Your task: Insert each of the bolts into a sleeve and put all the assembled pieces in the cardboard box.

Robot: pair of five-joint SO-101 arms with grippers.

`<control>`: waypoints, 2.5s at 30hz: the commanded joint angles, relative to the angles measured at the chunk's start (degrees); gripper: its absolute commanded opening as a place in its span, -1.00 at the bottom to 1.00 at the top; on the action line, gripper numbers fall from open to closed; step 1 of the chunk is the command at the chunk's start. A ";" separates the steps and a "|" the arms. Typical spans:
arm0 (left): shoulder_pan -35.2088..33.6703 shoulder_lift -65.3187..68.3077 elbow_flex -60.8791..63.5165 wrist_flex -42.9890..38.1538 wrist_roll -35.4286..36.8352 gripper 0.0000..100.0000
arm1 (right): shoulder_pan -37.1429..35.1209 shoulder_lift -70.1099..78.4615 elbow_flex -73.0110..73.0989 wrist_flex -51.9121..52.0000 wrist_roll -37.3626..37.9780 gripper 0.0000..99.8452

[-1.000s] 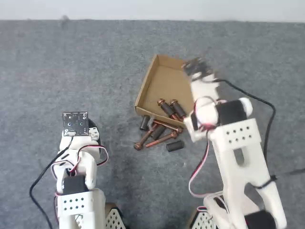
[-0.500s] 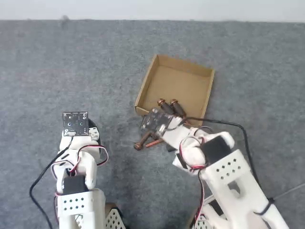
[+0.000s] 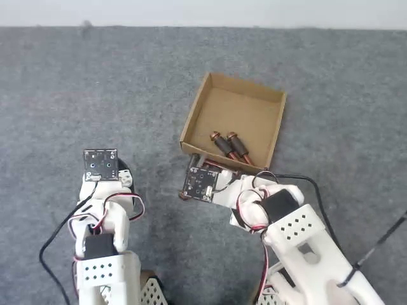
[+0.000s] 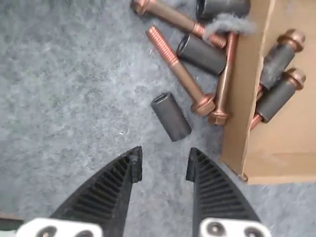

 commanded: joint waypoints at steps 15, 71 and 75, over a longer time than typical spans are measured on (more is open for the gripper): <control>1.49 -1.14 -0.48 0.26 -0.62 -0.98 | -0.31 -1.71 2.90 -9.19 3.96 -0.80; 2.37 -1.05 -0.48 -0.53 -2.02 -0.97 | 3.21 31.08 -12.13 -19.82 -16.09 -0.99; 2.37 -1.05 -0.48 -0.53 -2.11 -0.97 | 8.92 25.10 -12.13 -16.84 -22.86 -0.99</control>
